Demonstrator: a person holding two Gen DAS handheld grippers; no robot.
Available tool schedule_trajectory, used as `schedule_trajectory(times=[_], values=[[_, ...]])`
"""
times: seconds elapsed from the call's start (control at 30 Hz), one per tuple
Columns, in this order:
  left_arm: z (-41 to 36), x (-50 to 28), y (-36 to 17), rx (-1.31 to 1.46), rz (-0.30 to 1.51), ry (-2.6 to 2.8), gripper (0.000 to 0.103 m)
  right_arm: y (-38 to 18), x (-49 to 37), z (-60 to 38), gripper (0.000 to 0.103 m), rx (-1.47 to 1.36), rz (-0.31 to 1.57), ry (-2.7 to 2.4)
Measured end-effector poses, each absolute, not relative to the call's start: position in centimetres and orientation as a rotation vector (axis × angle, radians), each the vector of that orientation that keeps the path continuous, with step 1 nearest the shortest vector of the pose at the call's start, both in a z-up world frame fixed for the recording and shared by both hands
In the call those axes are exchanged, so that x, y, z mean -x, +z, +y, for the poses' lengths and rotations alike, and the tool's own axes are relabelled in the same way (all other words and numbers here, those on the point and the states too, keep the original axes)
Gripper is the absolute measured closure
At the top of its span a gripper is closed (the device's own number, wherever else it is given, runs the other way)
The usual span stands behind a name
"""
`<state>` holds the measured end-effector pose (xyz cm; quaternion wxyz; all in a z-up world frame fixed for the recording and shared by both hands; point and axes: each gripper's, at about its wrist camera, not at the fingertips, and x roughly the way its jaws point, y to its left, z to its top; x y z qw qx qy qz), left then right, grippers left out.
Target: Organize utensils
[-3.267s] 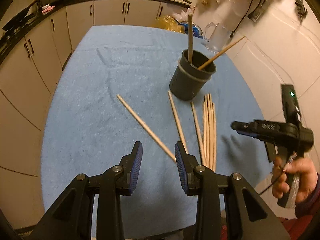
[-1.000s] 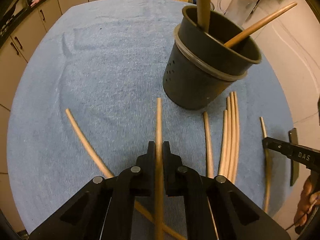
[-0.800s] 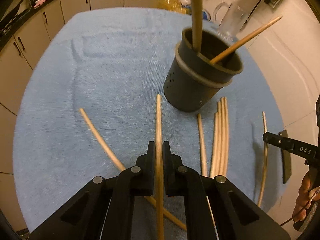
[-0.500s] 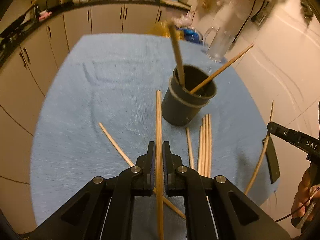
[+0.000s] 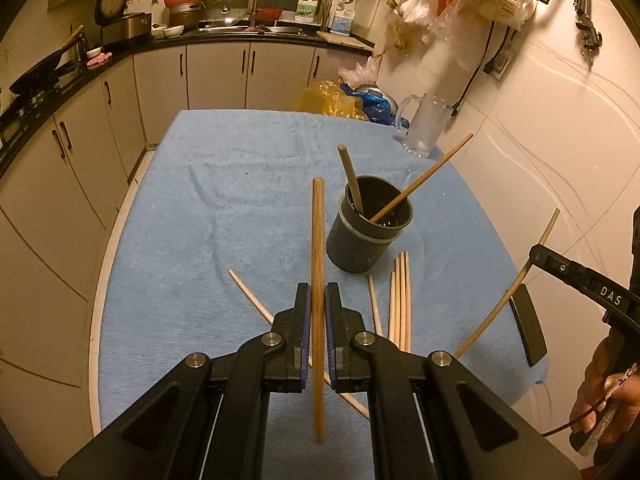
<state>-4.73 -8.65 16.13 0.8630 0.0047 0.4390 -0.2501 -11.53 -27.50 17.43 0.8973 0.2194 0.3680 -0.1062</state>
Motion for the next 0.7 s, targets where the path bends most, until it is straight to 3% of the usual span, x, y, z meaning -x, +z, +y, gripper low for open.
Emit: schedule_trajectory(times=[0.7], values=[[-8.4,4.8,19.0,0.011,0.862,-0.536,0.097,20.5,12.3,-27.8,0.096,-0.457,0.668,-0.219]])
